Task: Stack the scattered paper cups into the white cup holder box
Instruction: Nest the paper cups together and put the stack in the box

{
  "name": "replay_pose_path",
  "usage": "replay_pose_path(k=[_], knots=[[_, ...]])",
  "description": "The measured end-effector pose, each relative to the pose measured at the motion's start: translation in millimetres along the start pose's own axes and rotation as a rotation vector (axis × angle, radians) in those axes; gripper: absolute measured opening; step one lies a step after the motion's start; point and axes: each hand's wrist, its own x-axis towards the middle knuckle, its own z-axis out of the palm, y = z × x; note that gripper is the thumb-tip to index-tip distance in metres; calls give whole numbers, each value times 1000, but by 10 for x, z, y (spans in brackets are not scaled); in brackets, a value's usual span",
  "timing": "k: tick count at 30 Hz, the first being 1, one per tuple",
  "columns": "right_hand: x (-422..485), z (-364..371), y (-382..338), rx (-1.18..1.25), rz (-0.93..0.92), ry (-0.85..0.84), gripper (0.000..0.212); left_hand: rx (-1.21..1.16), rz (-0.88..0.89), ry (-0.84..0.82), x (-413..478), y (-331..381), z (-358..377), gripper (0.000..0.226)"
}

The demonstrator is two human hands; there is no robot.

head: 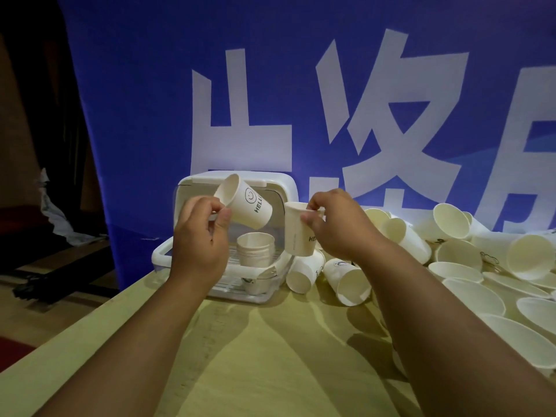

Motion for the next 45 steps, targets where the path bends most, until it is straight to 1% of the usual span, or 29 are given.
replay_pose_path(k=[2,4,8,11,13,15,17,18,21,25,27,30,32,35,38,40,42,45], knots=[[12,0,-7,-2,1,18,24,17,-20,-59,-3,-40,40,10],[23,12,-4,-9,2,33,25,64,-43,-153,-8,-80,82,14],[37,34,13,-2,15,65,23,147,-41,-299,1,-117,141,20],[52,43,8,7,17,84,22,183,-93,-422,-10,-116,169,28],[58,45,2,18,18,99,22,193,-130,-517,-31,-104,168,30],[52,48,-10,30,20,104,21,182,-165,-617,-55,-87,164,27],[47,55,-23,41,25,109,22,170,-218,-675,-82,-69,163,14],[46,56,-29,48,26,115,21,157,-256,-686,-91,-58,160,15],[54,69,-68,92,28,160,19,109,-336,-662,-95,-66,165,51],[21,124,-168,210,-15,227,12,11,-403,-596,-86,-96,159,81],[-13,196,-229,239,-70,231,1,-22,-449,-566,-87,-103,156,92],[-32,348,-252,201,-157,228,5,-13,-482,-545,-90,-99,146,101],[-37,436,-232,155,-207,215,11,-36,-502,-536,-90,-78,130,100],[-44,508,-178,73,-268,156,15,-46,-493,-543,-85,-36,95,84],[-63,532,-153,-43,-272,3,18,-32,-480,-568,-69,-30,58,67],[-107,536,-162,-125,-264,-114,30,2,-462,-592,-66,-40,46,59],[-153,550,-166,-184,-244,-218,51,32,-432,-617,-75,-48,51,54],[-172,599,-136,-237,-218,-321,71,63,-412,-633,-91,-78,69,49]])
